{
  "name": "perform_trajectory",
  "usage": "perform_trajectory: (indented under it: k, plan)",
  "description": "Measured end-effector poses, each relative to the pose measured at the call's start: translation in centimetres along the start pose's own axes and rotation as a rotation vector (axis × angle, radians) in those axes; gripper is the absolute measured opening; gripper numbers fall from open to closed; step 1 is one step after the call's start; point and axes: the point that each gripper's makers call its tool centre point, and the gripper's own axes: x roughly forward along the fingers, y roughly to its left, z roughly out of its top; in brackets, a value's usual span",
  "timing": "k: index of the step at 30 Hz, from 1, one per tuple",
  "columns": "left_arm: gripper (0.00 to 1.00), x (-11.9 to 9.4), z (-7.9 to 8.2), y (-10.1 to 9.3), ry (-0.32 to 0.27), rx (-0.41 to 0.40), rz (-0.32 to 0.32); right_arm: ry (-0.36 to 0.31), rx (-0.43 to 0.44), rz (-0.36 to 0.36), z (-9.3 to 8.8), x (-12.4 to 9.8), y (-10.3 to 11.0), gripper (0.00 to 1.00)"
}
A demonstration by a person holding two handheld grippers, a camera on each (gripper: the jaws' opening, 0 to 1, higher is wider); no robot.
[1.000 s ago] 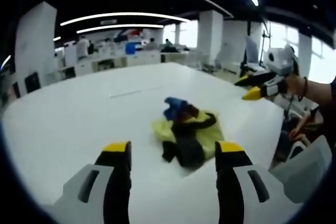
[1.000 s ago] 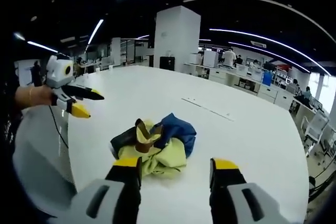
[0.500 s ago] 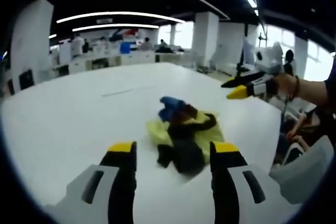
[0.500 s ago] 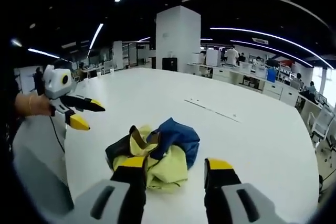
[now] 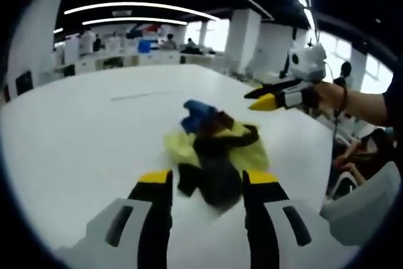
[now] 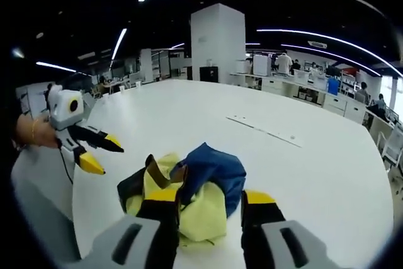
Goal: Fold the garment on the visible template until the final outline fits inside the template.
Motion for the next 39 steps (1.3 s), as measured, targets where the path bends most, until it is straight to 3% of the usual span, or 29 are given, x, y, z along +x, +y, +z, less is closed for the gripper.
perform_trajectory:
  k: [5, 22, 33, 39]
  plan:
    - [0.36, 0.9, -1.2, -0.5, 0.041, -0.006, -0.024, -0.005, -0.004, 0.022, 0.1, 1.6, -0.1, 0.31]
    - [0.2, 2.3, -3.3, -0.8, 0.08, -0.057, -0.058, -0.008, -0.004, 0.113, 0.4, 5.4, 0.0, 0.2]
    - [0.08, 2.7, -3.6, -1.1, 0.082, -0.081, -0.078, -0.002, 0.018, 0.153, 0.3, 6.8, 0.8, 0.1]
    - [0.0, 2.9, -4.0, -1.1, 0.098, -0.085, -0.081, -0.006, -0.003, 0.165, 0.5, 6.6, 1.3, 0.0]
